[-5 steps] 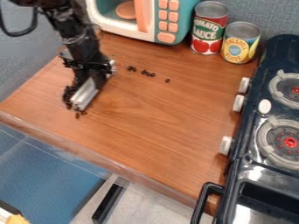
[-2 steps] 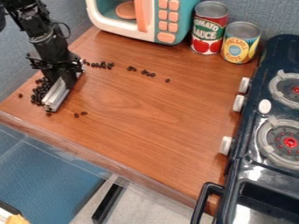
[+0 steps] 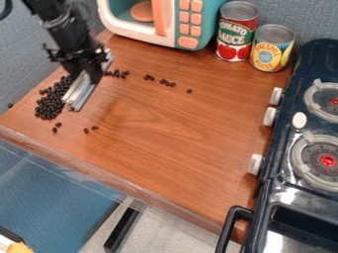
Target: Sweep into pile
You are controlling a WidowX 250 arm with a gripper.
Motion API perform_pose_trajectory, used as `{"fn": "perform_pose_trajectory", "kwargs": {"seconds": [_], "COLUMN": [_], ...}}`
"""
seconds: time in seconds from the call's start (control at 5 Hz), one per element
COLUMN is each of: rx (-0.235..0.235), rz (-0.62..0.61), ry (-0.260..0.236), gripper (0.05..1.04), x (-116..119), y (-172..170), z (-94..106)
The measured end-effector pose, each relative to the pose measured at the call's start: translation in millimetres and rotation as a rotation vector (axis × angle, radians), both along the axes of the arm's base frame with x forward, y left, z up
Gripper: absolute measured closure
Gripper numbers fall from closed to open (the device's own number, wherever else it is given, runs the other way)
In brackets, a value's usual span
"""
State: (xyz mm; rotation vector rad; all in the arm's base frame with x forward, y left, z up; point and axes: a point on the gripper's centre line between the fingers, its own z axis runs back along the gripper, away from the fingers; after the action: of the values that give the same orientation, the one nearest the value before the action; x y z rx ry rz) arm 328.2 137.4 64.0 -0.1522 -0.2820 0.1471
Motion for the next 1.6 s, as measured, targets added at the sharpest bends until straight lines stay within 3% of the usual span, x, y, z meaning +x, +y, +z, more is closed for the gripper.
{"fn": "perform_pose_trajectory", "kwargs": {"seconds": [0.2,0.6,0.8,1.2,1.6], "rx": [-0.013,0.098,0.105,0.114,0.112], "rz": [-0.048,-0.076,-0.083,-0.062,-0.05], "ry": [0.003,0.02,0.06,0.102,0.109], "gripper": [0.714,0.714,0.714,0.714,0.714], "x": [5.3,21.2,29.2,57.1,67.7], "y": [-38.4,-114.4,-135.3,-155.7,-156.5], "z": [8.7,-1.0,-17.2,-37.1,-44.5]}}
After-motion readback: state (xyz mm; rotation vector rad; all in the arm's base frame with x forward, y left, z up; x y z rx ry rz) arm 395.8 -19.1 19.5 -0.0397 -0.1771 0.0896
